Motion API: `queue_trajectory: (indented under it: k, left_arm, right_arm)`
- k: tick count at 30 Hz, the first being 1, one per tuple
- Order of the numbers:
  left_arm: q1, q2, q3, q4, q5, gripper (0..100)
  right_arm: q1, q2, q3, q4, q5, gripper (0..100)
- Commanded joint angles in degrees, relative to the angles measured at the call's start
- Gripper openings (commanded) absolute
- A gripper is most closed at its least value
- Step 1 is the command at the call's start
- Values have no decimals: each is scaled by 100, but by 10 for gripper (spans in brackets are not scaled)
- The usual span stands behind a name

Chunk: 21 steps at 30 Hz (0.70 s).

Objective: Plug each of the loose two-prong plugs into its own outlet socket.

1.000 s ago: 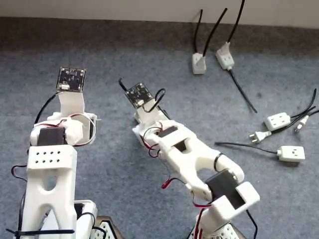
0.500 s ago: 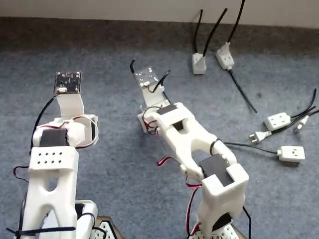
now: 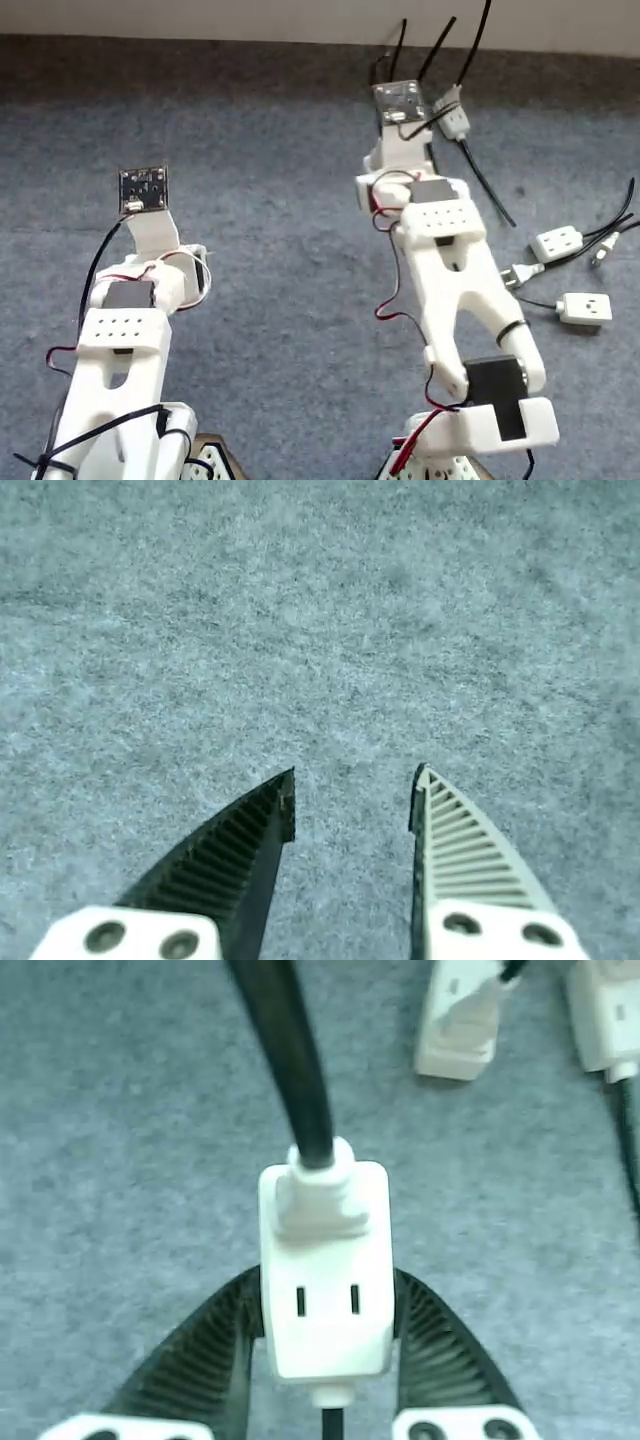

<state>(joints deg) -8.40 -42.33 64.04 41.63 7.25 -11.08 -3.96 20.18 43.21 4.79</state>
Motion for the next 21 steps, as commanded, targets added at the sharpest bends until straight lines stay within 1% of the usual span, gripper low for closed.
queue_trajectory:
  k: [1, 5, 9, 15, 19, 21]
  left_arm:
    - [127, -101, -31, -105, 44, 197]
    - [127, -136, 40, -114, 44, 197]
    - [136, -101, 66, -264, 44, 197]
    - [303, -136, 312, -642, 44, 197]
    - [338, -127, 338, -738, 44, 197]
    - [338, -119, 338, -738, 44, 197]
  right_arm:
    - [505, -400, -374, -180, 510, 84]
    - [971, -75, -760, -637, 756, 84]
    - [1191, 1103, -1956, -593, 615, 84]
    - [1385, 3653, -5007, 136, 615, 84]
    - [1552, 5376, -7257, 127, 237, 84]
    - [1560, 6237, -8382, 127, 176, 84]
